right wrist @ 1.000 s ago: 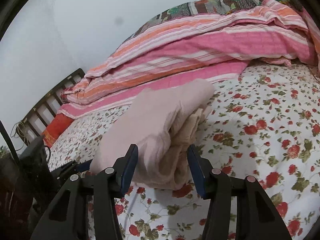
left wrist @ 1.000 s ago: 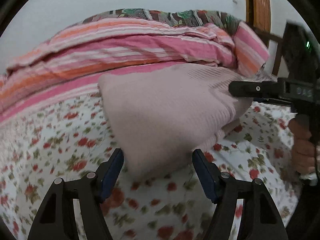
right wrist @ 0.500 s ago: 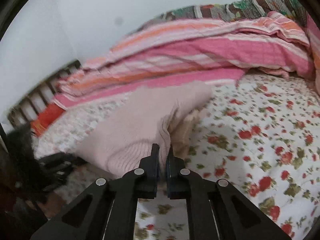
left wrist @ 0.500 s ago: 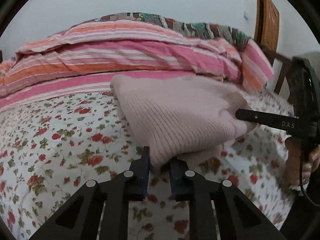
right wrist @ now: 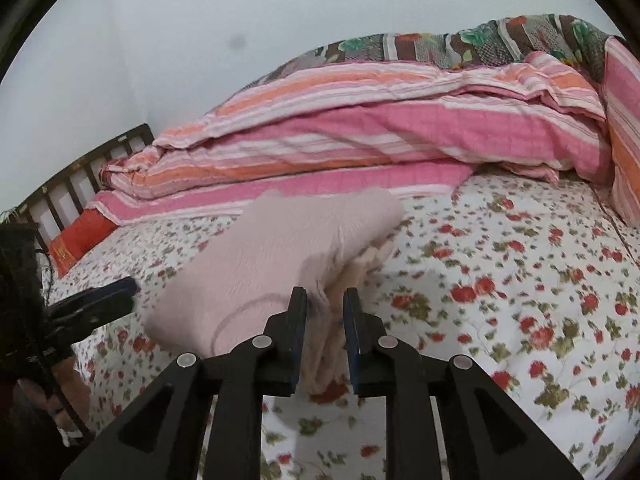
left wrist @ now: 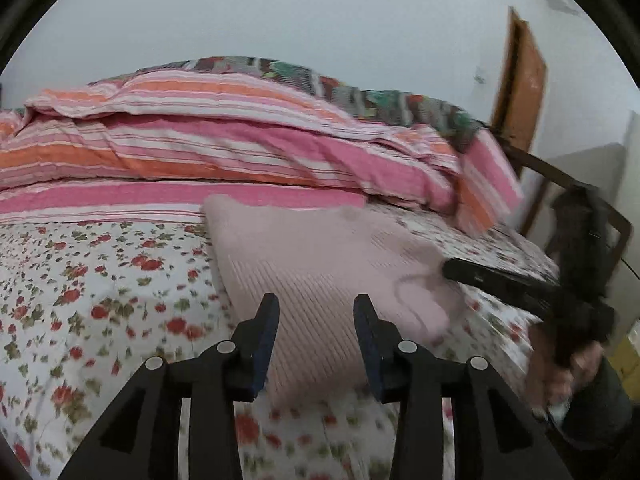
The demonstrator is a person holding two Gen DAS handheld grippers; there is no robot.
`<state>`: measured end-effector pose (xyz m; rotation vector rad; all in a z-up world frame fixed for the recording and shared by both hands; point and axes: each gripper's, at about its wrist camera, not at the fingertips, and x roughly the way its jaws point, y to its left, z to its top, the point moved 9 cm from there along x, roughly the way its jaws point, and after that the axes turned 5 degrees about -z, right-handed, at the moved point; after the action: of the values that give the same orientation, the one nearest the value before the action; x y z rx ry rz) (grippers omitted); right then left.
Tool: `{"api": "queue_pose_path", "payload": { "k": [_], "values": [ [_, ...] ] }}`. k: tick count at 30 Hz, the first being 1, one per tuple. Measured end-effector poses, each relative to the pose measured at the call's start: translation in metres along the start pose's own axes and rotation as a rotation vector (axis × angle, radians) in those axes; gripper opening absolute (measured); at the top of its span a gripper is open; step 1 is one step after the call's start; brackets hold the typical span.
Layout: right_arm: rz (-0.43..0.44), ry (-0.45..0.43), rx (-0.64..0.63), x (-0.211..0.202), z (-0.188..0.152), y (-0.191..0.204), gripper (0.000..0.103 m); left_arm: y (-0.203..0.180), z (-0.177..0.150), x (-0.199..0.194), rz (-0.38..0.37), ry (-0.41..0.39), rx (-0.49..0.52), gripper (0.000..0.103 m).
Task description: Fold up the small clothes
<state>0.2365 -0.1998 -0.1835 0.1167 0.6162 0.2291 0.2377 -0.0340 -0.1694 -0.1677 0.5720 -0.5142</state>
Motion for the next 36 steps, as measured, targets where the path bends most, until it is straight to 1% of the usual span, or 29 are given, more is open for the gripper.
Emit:
{"api": "queue_pose_path", "payload": {
  "k": [2,3,5,6,7,9,11,12,13,14,16,18,19,21,23,24,25,26,27,29,30,31,33,34,35,36],
  "values": [
    [-0.023,-0.02,0.012,0.007,0.003,0.001,0.018,0.004,0.002,0.019,0.03,0.026,-0.021,0.036],
    [-0.06,0.001,-0.006,0.014,0.001,0.0,0.018,0.007,-0.001,0.029,0.062,0.056,-0.028,0.036],
    [-0.108,0.085,-0.047,0.029,-0.012,-0.003,0.011,0.011,-0.011,0.041,0.134,0.1,-0.016,0.038],
    [-0.139,0.141,-0.058,0.039,-0.023,-0.006,0.008,0.011,-0.017,0.047,0.158,0.127,-0.008,0.039],
    [-0.151,0.165,-0.053,0.042,-0.03,-0.01,0.008,0.009,-0.021,0.048,0.177,0.129,0.005,0.04],
    [-0.151,0.174,-0.056,0.042,-0.036,-0.012,0.007,0.004,-0.023,0.046,0.19,0.135,0.049,0.04],
    [-0.122,0.167,-0.053,0.035,-0.033,-0.012,0.008,0.004,-0.022,0.043,0.177,0.137,0.068,0.044],
    [-0.103,0.162,-0.036,0.031,-0.031,-0.013,0.008,0.005,-0.021,0.041,0.16,0.13,0.056,0.049],
    [-0.072,0.143,-0.005,0.026,-0.026,-0.016,0.01,0.008,-0.018,0.04,0.141,0.124,0.037,0.053],
    [-0.052,0.131,0.019,0.022,-0.022,-0.018,0.014,0.01,-0.014,0.039,0.123,0.117,0.012,0.054],
    [-0.023,0.104,0.068,0.019,-0.01,-0.023,0.033,0.016,-0.007,0.036,0.091,0.095,-0.036,0.056],
    [0.002,0.095,0.12,0.022,0.001,-0.025,0.041,0.022,0.003,0.033,0.064,0.062,-0.08,0.06],
    [0.023,0.102,0.155,0.027,0.008,-0.026,0.044,0.024,0.007,0.031,0.049,0.048,-0.1,0.061],
    [0.044,0.113,0.188,0.034,0.016,-0.023,0.047,0.029,0.012,0.029,0.03,0.033,-0.124,0.061],
    [0.03,0.123,0.209,0.05,0.028,-0.024,0.047,0.033,0.015,0.029,0.031,0.031,-0.126,0.062],
    [0.013,0.135,0.222,0.059,0.03,-0.026,0.045,0.036,0.014,0.029,0.041,0.035,-0.124,0.062],
    [0.002,0.16,0.232,0.069,0.03,-0.026,0.031,0.038,0.013,0.029,0.042,0.042,-0.125,0.062],
    [0.02,0.178,0.232,0.075,0.03,-0.023,0.021,0.039,0.012,0.03,0.041,0.048,-0.125,0.062],
    [0.029,0.149,0.182,0.071,0.033,-0.015,0.015,0.041,0.011,0.029,0.044,0.052,-0.132,0.062],
    [0.019,0.069,0.043,0.052,0.036,0.0,0.013,0.045,0.012,0.029,0.039,0.051,-0.151,0.062],
    [0.003,0.052,0.0,0.048,0.034,0.001,0.012,0.047,0.012,0.029,0.031,0.05,-0.161,0.062],
    [-0.023,0.072,0.006,0.052,0.031,-0.004,0.011,0.048,0.012,0.029,0.03,0.05,-0.166,0.062],
    [-0.084,0.167,0.078,0.071,0.016,-0.026,0.011,0.05,0.011,0.032,0.028,0.057,-0.184,0.062],
    [-0.1,0.195,0.111,0.076,0.011,-0.033,0.011,0.051,0.01,0.034,0.03,0.064,-0.188,0.062],
    [-0.102,0.198,0.113,0.076,0.012,-0.034,0.011,0.052,0.008,0.035,0.037,0.071,-0.193,0.062],
    [-0.106,0.201,0.101,0.073,0.015,-0.033,0.014,0.053,0.006,0.037,0.036,0.077,-0.199,0.062]
  ]
}}
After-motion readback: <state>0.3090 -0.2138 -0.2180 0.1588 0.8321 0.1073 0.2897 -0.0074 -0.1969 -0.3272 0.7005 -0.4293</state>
